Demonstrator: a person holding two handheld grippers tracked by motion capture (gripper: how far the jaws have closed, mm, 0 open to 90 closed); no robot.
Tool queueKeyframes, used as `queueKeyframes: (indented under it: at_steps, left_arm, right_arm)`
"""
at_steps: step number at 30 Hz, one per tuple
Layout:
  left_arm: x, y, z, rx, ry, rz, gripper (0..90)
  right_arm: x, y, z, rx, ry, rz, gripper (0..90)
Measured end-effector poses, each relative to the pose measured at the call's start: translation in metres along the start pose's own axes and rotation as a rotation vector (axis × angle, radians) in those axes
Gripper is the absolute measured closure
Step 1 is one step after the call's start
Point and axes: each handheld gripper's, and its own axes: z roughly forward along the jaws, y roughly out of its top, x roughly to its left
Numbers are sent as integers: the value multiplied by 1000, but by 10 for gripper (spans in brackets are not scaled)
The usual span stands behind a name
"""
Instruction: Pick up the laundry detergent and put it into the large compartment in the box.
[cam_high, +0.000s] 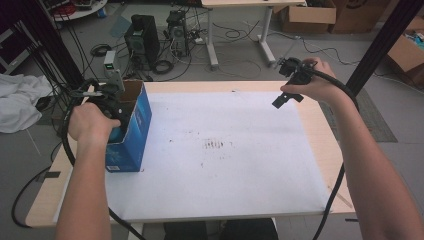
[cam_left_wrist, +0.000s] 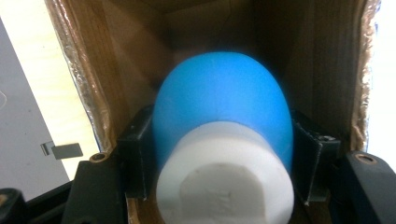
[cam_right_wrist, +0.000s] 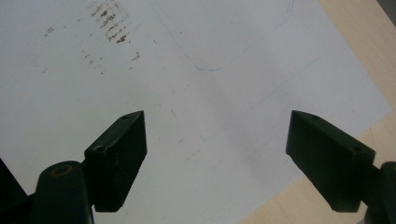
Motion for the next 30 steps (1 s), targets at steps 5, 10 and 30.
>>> queueKeyframes:
  at_steps: [5,10,30]
  left_arm:
    - [0,-1,0,-6,-2,-7,369]
    - [1,-2,0,-6,-2,-9,368]
    - [0,-2,0,-23,-2,-16,367]
  right_arm:
    - [0,-1,-1,-1,-1,2,204]
    - [1,-1,-1,-1,-2,2,205]
    - [1,-2,-1,4,2,5,204]
